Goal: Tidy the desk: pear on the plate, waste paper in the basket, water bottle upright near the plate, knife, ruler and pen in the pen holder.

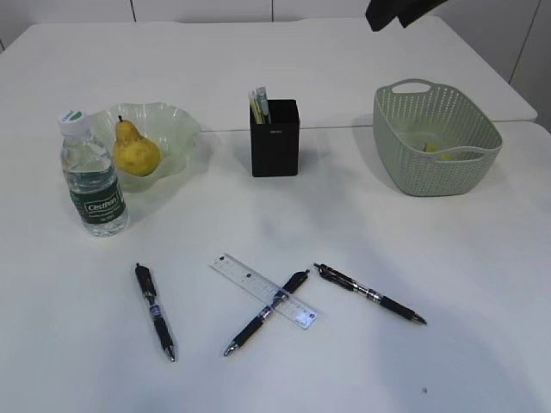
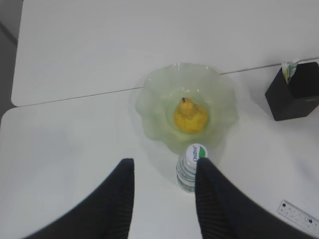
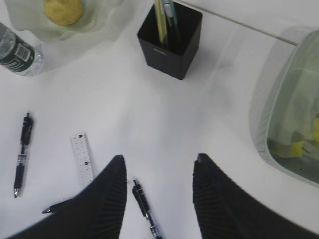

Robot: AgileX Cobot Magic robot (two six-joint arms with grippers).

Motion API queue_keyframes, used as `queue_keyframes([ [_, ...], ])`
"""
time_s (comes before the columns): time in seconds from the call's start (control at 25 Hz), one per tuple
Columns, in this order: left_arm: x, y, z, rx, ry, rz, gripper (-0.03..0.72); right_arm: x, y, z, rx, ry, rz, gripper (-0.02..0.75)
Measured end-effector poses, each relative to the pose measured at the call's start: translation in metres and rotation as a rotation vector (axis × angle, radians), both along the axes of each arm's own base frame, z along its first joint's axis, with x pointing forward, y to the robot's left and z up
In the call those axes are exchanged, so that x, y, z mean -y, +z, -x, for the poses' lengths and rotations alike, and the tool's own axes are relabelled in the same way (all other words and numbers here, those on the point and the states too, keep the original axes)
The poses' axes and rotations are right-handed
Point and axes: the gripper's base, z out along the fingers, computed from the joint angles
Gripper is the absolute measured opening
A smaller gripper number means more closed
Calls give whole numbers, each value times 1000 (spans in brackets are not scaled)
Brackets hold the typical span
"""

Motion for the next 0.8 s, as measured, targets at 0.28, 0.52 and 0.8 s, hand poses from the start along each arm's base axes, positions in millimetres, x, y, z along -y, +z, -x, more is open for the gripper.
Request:
queue_keyframes([
  [0.28, -13, 35, 67, 68, 20, 30, 288, -47, -6, 24, -26, 133, 16, 386],
  [0.52, -19, 57, 115, 166, 20, 101, 384, -84, -22, 44, -65, 243, 70, 387],
  [0.8, -24, 75, 170, 282, -7, 178, 442, -95, -60, 56, -189, 287, 121, 387],
])
